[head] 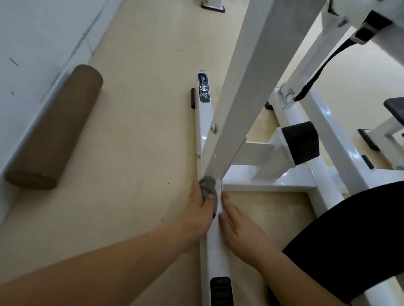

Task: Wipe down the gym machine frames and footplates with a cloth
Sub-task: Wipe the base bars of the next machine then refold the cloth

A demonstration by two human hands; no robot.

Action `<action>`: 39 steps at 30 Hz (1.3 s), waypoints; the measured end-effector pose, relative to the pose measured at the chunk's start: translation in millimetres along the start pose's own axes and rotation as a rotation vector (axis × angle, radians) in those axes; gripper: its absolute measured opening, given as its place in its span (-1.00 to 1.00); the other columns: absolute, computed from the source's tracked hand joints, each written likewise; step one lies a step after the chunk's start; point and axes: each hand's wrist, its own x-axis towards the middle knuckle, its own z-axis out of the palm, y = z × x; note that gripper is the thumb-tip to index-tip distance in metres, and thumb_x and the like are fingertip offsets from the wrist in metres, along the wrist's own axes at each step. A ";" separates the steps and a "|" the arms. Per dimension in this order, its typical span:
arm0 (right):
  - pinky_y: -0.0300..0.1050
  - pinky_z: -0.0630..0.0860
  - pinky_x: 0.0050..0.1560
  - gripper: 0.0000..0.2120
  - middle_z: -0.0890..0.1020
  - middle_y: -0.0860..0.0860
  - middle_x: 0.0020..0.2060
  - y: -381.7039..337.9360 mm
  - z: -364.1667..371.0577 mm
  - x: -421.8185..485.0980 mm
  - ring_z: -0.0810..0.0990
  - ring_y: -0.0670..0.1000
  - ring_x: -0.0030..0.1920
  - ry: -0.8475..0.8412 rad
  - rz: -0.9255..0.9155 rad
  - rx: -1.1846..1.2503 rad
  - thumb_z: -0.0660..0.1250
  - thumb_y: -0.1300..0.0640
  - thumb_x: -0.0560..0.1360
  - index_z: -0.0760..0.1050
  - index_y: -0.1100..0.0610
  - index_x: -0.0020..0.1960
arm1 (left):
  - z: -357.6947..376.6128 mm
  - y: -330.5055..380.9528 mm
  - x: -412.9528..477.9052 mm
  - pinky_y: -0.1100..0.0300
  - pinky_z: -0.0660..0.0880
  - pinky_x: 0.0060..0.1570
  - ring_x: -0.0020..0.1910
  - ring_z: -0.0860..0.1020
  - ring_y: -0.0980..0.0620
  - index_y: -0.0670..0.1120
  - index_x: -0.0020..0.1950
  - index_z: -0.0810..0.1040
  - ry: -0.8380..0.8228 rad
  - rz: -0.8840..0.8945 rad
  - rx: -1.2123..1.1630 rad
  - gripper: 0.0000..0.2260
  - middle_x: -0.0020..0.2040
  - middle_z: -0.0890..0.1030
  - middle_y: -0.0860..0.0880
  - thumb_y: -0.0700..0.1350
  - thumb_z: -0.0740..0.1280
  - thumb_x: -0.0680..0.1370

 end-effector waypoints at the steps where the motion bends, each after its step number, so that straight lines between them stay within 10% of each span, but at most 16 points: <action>1: -0.20 0.11 0.55 -0.47 0.05 -0.37 0.57 4.6 1.3 -2.6 0.09 -0.24 0.58 0.002 -0.007 0.009 -0.05 -0.24 0.70 -0.14 -0.32 0.62 | 4.9 -10.8 -20.5 -0.06 0.10 0.61 0.59 0.18 0.06 0.36 0.57 -0.05 0.019 0.039 0.031 -0.49 0.61 0.17 0.13 0.15 0.11 0.69; 3: -0.14 0.09 0.58 -0.52 0.02 -0.47 0.51 15.1 1.5 -6.3 0.04 -0.28 0.57 0.031 -0.010 0.013 -0.08 -0.29 0.68 -0.11 -0.44 0.56 | 13.7 -27.0 -61.5 0.04 -0.14 0.62 0.60 -0.05 0.18 0.25 0.63 -0.15 0.075 0.065 0.083 -0.45 0.62 -0.08 0.23 0.16 0.06 0.72; 13: -0.16 0.24 0.49 -0.49 0.38 -0.07 0.54 36.4 6.0 3.5 0.33 -0.07 0.52 0.099 0.161 0.130 0.03 -0.18 0.71 0.22 -0.09 0.62 | 7.4 -13.4 -4.8 -0.08 0.03 0.62 0.65 0.02 0.00 0.18 0.64 -0.30 -0.055 -0.089 0.007 -0.32 0.69 -0.09 0.10 0.25 0.06 0.68; 18: -0.03 0.30 0.51 -0.42 0.42 -0.08 0.51 28.1 11.3 13.2 0.37 -0.04 0.51 0.057 0.162 0.139 -0.03 -0.30 0.67 0.25 -0.09 0.61 | 30.2 -39.4 -115.9 0.61 -0.41 0.20 0.53 -0.17 0.25 -0.01 0.66 -0.25 0.047 -0.046 0.142 -0.39 0.56 -0.24 0.19 0.08 0.02 0.73; 22: -0.01 0.33 0.49 -0.43 0.45 -0.06 0.50 32.2 20.3 11.4 0.40 -0.01 0.49 0.036 0.160 0.103 -0.05 -0.27 0.68 0.26 -0.08 0.61 | 11.9 -16.8 -41.0 0.21 -0.01 0.54 0.63 0.10 -0.05 0.05 0.67 -0.18 -0.056 -0.037 0.096 -0.39 0.63 0.07 0.09 0.10 0.08 0.73; 25: -0.07 0.28 0.52 -0.46 0.41 -0.02 0.53 36.9 17.7 4.0 0.36 0.00 0.52 0.038 0.190 0.057 -0.01 -0.20 0.71 0.26 0.00 0.61 | 3.1 -5.6 7.2 -0.09 0.07 0.61 0.65 0.04 -0.08 0.11 0.62 -0.38 -0.076 -0.104 0.104 -0.31 0.69 -0.15 0.05 0.16 0.07 0.71; 32: 0.00 0.34 0.44 -0.49 0.50 0.11 0.44 42.9 11.8 -15.9 0.41 0.12 0.45 0.057 0.215 -0.135 0.00 -0.15 0.72 0.34 0.08 0.55 | 26.0 -54.8 -133.9 0.12 -0.15 0.61 0.64 -0.15 0.12 0.05 0.63 -0.36 -0.076 -0.008 0.122 -0.32 0.67 -0.23 0.09 0.09 0.07 0.72; 39: 0.09 0.38 0.44 -0.46 0.46 0.07 0.45 37.1 20.5 -28.1 0.41 0.11 0.46 -0.017 0.187 -0.106 -0.05 -0.22 0.71 0.31 0.02 0.56 | 10.3 -11.3 -43.7 0.10 -0.20 0.59 0.65 -0.21 -0.03 -0.06 0.64 -0.34 -0.046 0.088 0.316 -0.33 0.66 -0.31 -0.06 0.01 0.08 0.74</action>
